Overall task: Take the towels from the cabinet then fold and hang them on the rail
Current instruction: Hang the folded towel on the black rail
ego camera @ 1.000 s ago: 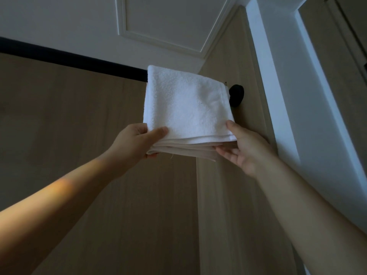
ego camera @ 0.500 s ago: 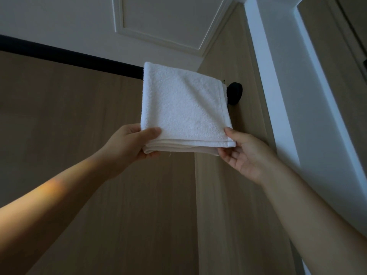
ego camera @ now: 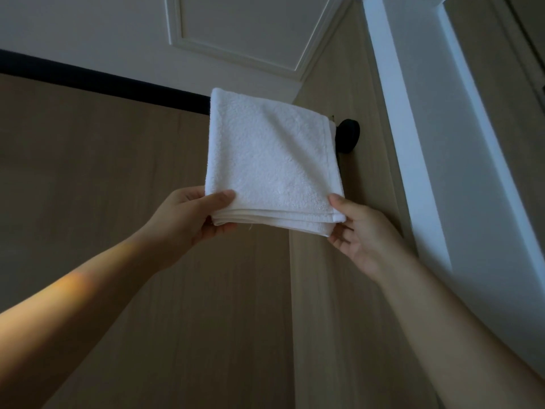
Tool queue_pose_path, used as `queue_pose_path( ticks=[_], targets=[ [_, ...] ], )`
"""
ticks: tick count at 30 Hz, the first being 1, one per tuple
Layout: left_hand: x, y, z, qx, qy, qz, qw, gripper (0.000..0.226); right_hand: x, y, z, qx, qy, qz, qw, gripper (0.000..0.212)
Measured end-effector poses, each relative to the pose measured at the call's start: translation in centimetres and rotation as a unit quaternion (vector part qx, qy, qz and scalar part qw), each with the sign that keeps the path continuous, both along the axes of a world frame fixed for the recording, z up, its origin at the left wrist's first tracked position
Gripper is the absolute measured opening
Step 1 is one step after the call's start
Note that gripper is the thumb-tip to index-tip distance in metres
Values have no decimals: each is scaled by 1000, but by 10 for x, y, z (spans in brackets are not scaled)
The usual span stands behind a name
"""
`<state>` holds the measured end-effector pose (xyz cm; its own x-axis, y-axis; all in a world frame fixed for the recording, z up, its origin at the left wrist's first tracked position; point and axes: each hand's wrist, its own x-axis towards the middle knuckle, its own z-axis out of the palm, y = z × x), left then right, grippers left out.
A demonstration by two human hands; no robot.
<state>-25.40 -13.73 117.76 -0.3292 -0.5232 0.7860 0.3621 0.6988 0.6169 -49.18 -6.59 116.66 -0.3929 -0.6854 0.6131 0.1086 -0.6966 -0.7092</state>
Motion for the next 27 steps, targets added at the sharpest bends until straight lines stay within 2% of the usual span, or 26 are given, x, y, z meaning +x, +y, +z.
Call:
queue_pose_path(
  ticks=[4, 9, 11, 14, 18, 22, 25, 27],
  targets=[
    [2, 1, 0, -10, -7, -1, 1000, 23, 1, -1, 1, 10, -26, 39, 999, 17],
    [1, 3, -2, -16, 4, 20, 1000, 29, -4, 17, 0, 72, -28, 197, 977, 49],
    [0, 4, -3, -25, 8, 23, 999, 29, -4, 21, 0, 47, -41, 204, 977, 45],
    [-1, 5, -3, -20, 13, 25, 999, 31, 1, 19, -5, -1, -81, 199, 977, 26],
    [-2, 4, -1, -15, 12, 38, 999, 31, 5, 13, -2, -57, -101, 139, 983, 9],
    [0, 5, -1, -28, 19, 80, 996, 40, 4, 12, 14, -100, -56, 53, 992, 5],
    [1, 3, -3, -30, 23, 93, 995, 46, 2, 9, 12, -102, -33, 41, 993, 7],
    [0, 4, -4, -21, 25, 73, 997, 42, 1, 5, 5, -87, -42, 47, 994, 6]
  ],
)
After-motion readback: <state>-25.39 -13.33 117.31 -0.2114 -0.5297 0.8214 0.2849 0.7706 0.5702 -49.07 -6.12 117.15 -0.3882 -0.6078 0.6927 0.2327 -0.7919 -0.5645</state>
